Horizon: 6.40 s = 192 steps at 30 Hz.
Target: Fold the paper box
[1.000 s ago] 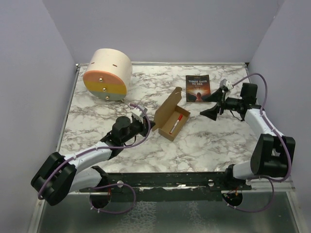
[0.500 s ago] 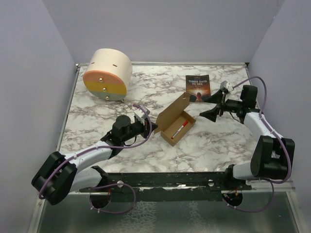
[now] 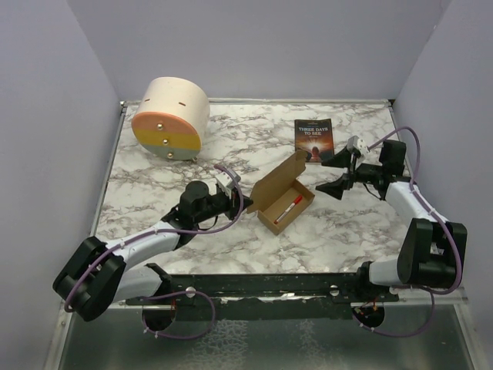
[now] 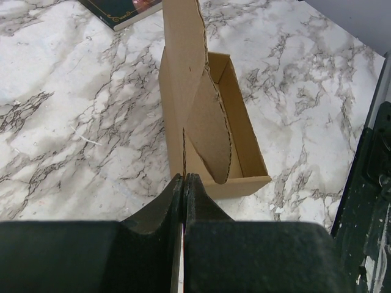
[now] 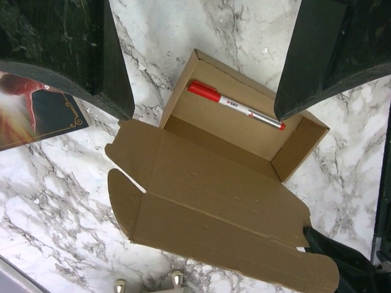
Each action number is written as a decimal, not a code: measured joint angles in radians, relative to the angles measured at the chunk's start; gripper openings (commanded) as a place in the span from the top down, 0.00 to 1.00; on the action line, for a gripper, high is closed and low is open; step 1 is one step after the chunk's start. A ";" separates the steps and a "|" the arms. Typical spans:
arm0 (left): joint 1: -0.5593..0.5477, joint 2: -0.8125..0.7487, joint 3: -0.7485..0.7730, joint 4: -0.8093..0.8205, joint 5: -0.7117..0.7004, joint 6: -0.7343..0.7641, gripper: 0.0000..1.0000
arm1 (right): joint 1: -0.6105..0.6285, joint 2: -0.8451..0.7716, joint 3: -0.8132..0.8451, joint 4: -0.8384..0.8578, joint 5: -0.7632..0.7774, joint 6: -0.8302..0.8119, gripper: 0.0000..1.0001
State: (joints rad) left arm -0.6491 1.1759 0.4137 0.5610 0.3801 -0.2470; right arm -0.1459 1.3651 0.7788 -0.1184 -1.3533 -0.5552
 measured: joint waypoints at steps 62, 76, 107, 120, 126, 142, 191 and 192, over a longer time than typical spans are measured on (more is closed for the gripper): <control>0.007 0.092 0.119 -0.074 0.208 0.116 1.00 | -0.068 0.190 0.167 -0.238 0.005 -0.201 0.20; 0.007 0.092 0.124 -0.084 0.232 0.124 1.00 | -0.012 0.209 0.167 -0.233 0.019 -0.202 0.30; 0.008 0.103 0.165 -0.097 0.037 0.034 1.00 | -0.010 0.160 0.151 -0.311 0.039 -0.270 0.99; 0.012 0.247 0.282 -0.072 -0.279 -0.082 1.00 | 0.084 0.026 -0.030 0.201 0.259 0.239 0.99; -0.011 0.301 0.301 -0.059 -0.385 -0.125 1.00 | 0.145 0.012 -0.079 0.342 0.455 0.438 0.99; -0.087 0.383 0.372 -0.058 -0.671 -0.181 1.00 | 0.347 0.001 -0.114 0.486 0.946 0.690 0.99; -0.165 0.448 0.225 0.284 -0.951 -0.100 1.00 | 0.473 0.059 -0.116 0.531 1.097 0.762 0.92; -0.165 0.444 0.220 0.285 -0.951 -0.099 1.00 | 0.475 0.058 -0.116 0.530 1.096 0.762 0.92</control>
State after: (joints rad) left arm -0.8143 1.6196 0.6342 0.8459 -0.5709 -0.3462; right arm 0.3286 1.4235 0.6628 0.4114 -0.2573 0.2070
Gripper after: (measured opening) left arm 0.018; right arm 0.078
